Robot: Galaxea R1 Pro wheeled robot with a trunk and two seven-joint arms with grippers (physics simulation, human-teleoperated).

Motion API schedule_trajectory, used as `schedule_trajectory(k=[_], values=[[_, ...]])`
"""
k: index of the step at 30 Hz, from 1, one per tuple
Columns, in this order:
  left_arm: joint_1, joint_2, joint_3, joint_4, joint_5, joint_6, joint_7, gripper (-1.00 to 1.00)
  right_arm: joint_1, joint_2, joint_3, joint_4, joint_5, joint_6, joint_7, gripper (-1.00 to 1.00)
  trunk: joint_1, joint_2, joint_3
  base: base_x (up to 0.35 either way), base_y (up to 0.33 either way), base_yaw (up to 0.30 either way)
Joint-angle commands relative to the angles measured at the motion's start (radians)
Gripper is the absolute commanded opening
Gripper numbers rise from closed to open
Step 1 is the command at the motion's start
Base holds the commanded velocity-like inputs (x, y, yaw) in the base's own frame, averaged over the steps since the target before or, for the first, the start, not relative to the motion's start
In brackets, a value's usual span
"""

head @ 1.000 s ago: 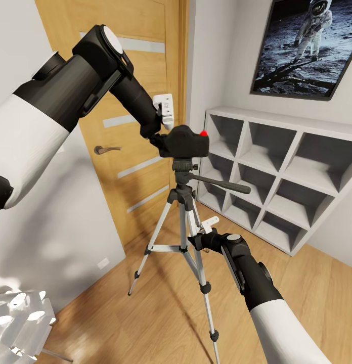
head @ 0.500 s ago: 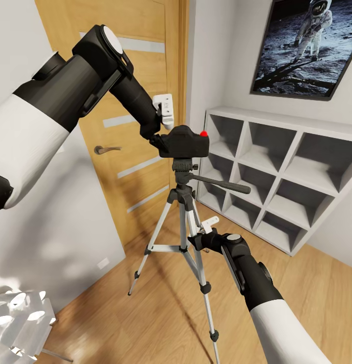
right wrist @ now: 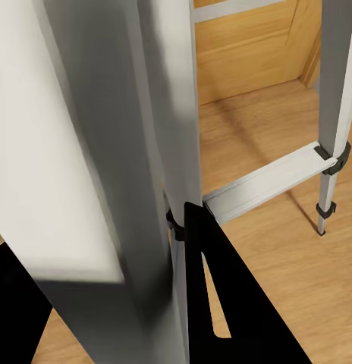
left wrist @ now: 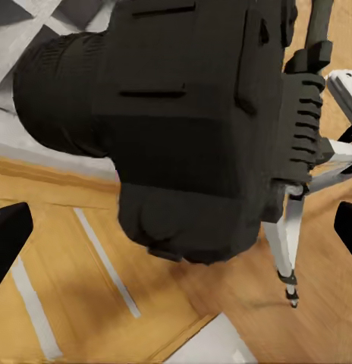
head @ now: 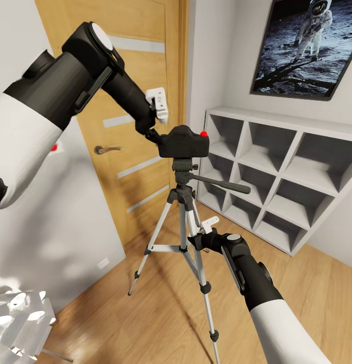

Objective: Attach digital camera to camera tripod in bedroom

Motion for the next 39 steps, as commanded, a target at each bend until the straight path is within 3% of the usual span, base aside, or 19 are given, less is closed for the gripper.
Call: schedule_trajectory(k=[1, 5, 8, 11, 14, 15, 19, 21, 22, 26, 32, 39], values=[[-0.001, 0.01, 0.007, -0.001, -0.002, 0.011, 0.011, 1.0, 0.0, 0.001, -0.001, 0.062, 0.02, 0.0, 0.007, -1.0, 0.001, -0.002, -0.002, 0.0, 0.0, 0.0], [-0.001, 0.063, 0.059, 0.001, 0.019, 0.012, 0.077, 1.0, 0.0, 0.001, -0.001, 0.064, 0.02, 0.0, 0.007, -1.0, 0.001, -0.002, -0.002, 0.0, 0.0, 0.0], [0.001, 0.109, 0.089, 0.006, 0.065, 0.021, 0.1, 1.0, -0.001, 0.0, -0.001, 0.065, 0.02, 0.0, 0.007, -1.0, 0.001, -0.002, -0.002, 0.0, 0.0, 0.0], [0.007, 0.17, 0.119, 0.021, 0.154, 0.064, 0.114, 1.0, 0.0, 0.0, -0.001, 0.066, 0.021, 0.0, 0.007, -1.0, 0.001, -0.002, -0.002, 0.0, 0.0, 0.0], [0.01, 0.203, 0.13, 0.04, 0.213, 0.103, 0.118, 1.0, 0.0, 0.0, -0.001, 0.066, 0.021, 0.0, 0.007, -1.0, 0.001, -0.002, -0.002, 0.0, 0.0, 0.0], [0.012, 0.22, 0.134, 0.055, 0.251, 0.122, 0.12, 1.0, 0.0, 0.0, -0.001, 0.066, 0.021, 0.0, 0.007, -1.0, 0.001, -0.002, -0.002, 0.0, 0.0, 0.0], [0.025, 0.253, 0.139, 0.102, 0.343, 0.15, 0.123, 1.0, -0.001, 0.001, -0.001, 0.066, 0.023, 0.0, 0.007, -1.0, 0.001, -0.002, -0.002, 0.0, 0.0, 0.0], [0.052, 0.259, 0.139, 0.14, 0.363, 0.156, 0.124, 1.0, -0.001, 0.001, -0.001, 0.066, 0.024, 0.0, 0.008, -1.0, 0.001, -0.002, -0.002, 0.0, 0.0, 0.0], [0.045, 0.265, 0.133, 0.133, 0.356, 0.162, 0.129, 1.0, -0.002, 0.006, -0.004, 0.002, 0.017, 0.003, 0.008, -1.0, 0.001, -0.002, -0.002, 0.0, 0.0, 0.0], [0.022, 0.288, 0.111, 0.11, 0.334, 0.184, 0.152, 1.0, -0.002, 0.012, -0.004, -0.002, 0.017, 0.003, 0.008, -1.0, 0.001, -0.002, -0.002, 0.0, 0.0, 0.0], [-0.012, 0.322, 0.108, 0.077, 0.302, 0.217, 0.185, 1.0, -0.002, 0.012, -0.003, -0.011, 0.021, 0.003, 0.007, -1.0, 0.001, -0.002, -0.002, 0.0, 0.0, 0.0], [-0.034, 0.353, 0.108, 0.042, 0.341, 0.256, 0.224, 1.0, -0.002, 0.006, -0.001, -0.014, 0.027, 0.003, 0.007, -1.0, 0.001, -0.002, -0.002, 0.0, 0.0, 0.0]])
